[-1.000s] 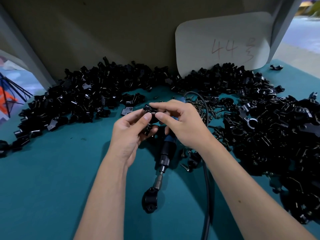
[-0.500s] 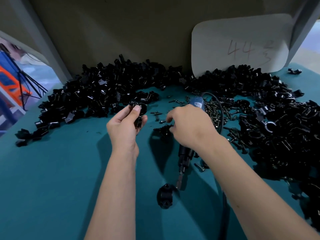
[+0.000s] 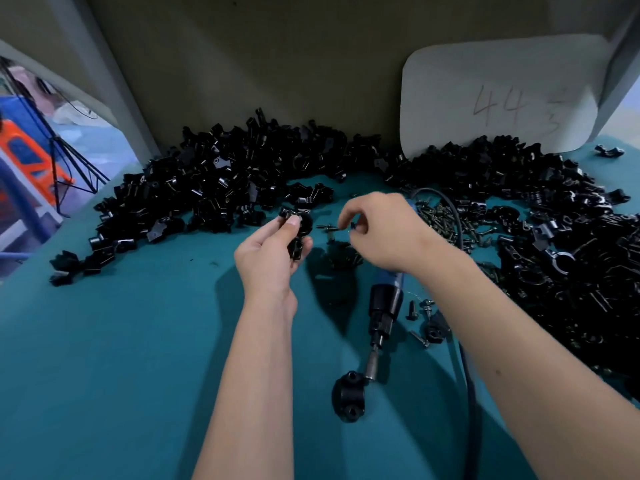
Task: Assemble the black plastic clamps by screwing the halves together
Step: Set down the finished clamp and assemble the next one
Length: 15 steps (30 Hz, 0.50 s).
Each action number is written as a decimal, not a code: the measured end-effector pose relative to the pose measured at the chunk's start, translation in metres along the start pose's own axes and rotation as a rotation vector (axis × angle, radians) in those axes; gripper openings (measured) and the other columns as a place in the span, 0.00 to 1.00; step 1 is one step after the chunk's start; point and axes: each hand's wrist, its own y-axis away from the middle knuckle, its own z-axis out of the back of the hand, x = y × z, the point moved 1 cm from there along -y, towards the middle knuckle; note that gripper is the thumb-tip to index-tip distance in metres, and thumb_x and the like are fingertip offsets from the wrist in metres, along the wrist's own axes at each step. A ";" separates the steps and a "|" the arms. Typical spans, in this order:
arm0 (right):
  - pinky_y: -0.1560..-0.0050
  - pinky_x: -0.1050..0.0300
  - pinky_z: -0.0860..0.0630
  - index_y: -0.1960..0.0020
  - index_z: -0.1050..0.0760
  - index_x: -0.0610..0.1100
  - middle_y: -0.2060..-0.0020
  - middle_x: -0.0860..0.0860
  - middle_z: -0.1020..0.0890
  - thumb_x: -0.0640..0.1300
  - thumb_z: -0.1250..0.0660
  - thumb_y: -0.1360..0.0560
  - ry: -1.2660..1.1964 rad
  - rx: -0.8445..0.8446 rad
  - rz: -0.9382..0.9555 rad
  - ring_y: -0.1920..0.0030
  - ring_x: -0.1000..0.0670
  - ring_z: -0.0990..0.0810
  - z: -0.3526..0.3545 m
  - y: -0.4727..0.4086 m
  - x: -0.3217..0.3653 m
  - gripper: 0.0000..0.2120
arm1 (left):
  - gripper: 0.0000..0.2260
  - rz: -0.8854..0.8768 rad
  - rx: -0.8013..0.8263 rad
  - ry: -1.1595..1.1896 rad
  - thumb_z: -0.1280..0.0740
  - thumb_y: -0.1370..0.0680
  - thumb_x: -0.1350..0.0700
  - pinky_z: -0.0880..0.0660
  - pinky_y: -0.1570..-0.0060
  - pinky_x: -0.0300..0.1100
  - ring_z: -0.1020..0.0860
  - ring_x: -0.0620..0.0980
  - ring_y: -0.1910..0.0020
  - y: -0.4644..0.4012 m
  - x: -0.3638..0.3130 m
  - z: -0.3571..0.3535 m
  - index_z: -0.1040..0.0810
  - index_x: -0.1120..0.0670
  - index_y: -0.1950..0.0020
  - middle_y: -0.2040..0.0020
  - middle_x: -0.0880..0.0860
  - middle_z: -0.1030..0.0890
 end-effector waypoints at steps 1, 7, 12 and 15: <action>0.62 0.60 0.23 0.46 0.17 0.49 0.58 0.51 0.19 0.36 0.37 0.22 -0.081 -0.029 -0.035 0.62 0.47 0.20 0.002 -0.001 -0.004 0.14 | 0.03 0.013 0.016 -0.021 0.25 0.24 0.64 0.16 0.56 0.41 0.17 0.51 0.65 0.001 0.001 -0.001 0.14 0.58 0.51 0.59 0.52 0.12; 0.69 0.63 0.25 0.53 0.16 0.44 0.70 0.52 0.20 0.37 0.33 0.18 -0.735 -0.162 -0.167 0.74 0.55 0.25 -0.002 0.014 -0.032 0.09 | 0.14 -0.007 0.247 -0.211 0.24 0.23 0.61 0.18 0.46 0.47 0.15 0.51 0.62 0.006 0.004 -0.006 0.11 0.43 0.62 0.57 0.48 0.12; 0.71 0.63 0.29 0.51 0.14 0.42 0.67 0.49 0.18 0.34 0.33 0.19 -1.025 -0.202 -0.085 0.68 0.51 0.25 -0.008 0.019 -0.042 0.09 | 0.05 -0.018 0.366 -0.251 0.26 0.22 0.63 0.17 0.55 0.41 0.16 0.52 0.61 0.009 0.010 -0.011 0.12 0.57 0.49 0.54 0.55 0.13; 0.71 0.63 0.30 0.50 0.12 0.45 0.67 0.49 0.19 0.36 0.32 0.18 -1.072 -0.206 -0.020 0.67 0.51 0.26 -0.012 0.021 -0.041 0.10 | 0.07 -0.045 0.441 -0.278 0.27 0.22 0.64 0.19 0.56 0.39 0.17 0.51 0.59 0.014 0.013 -0.016 0.12 0.56 0.48 0.52 0.55 0.13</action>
